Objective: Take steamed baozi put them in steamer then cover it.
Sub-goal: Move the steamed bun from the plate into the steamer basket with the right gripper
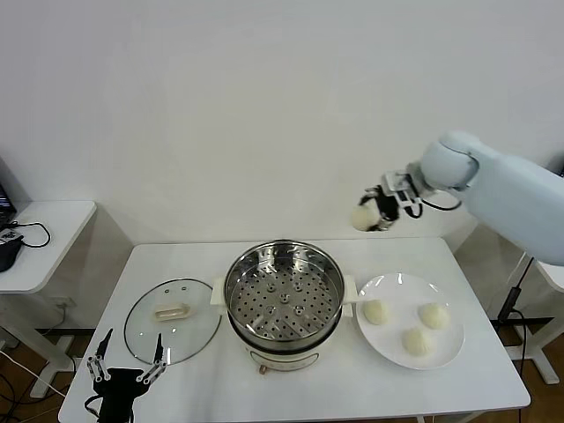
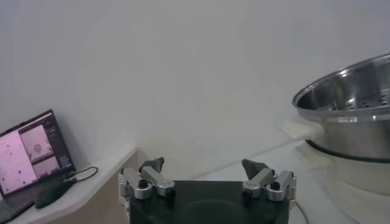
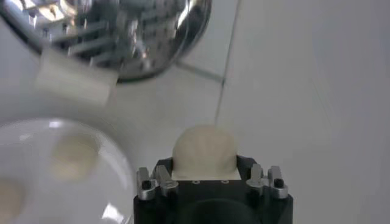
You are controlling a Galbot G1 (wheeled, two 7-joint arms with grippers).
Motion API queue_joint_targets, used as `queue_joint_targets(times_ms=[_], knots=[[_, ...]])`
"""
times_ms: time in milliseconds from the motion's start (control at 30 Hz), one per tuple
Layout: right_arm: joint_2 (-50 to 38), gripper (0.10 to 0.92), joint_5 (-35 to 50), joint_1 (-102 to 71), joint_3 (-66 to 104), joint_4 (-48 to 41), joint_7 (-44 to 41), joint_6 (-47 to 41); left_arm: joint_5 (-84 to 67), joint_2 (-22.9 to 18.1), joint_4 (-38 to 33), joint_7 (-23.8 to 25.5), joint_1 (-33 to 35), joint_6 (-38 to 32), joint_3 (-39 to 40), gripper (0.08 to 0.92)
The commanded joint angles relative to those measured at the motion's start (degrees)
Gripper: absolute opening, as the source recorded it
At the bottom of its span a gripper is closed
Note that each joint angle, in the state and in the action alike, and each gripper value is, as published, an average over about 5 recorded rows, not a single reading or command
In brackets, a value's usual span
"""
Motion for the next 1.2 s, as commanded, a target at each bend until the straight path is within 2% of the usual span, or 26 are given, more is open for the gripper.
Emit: queue_joint_targets(times_ms=[33, 167, 400, 733, 1200], knots=[[9.25, 0.645, 8.86, 8.99, -11.33, 6.42, 4.95, 2.99, -0.23, 0.38, 0.11, 0.08, -0.1, 0.02, -0.49, 0.823], [15.2, 0.645, 6.99, 8.2, -15.3, 5.87, 6.34, 7.47, -0.5, 0.34, 0.05, 0.0, -0.09, -0.04, -1.16, 0.823], [22.82, 0.645, -4.83, 4.8, -17.77, -0.25, 6.14, 15.24, -0.77, -0.01, -1.32, -0.28, 0.61, -0.24, -2.91, 0.823], [25.37, 0.645, -19.79, -2.71, -16.85, -8.44, 7.47, 23.24, -0.97, -0.74, -2.35, -0.44, 1.35, -0.3, -4.29, 0.823], [25.82, 0.649, -25.79, -4.84, -15.78, -11.15, 9.07, 27.25, -0.96, -1.14, -3.01, -0.42, 1.6, -0.26, -4.51, 0.823]])
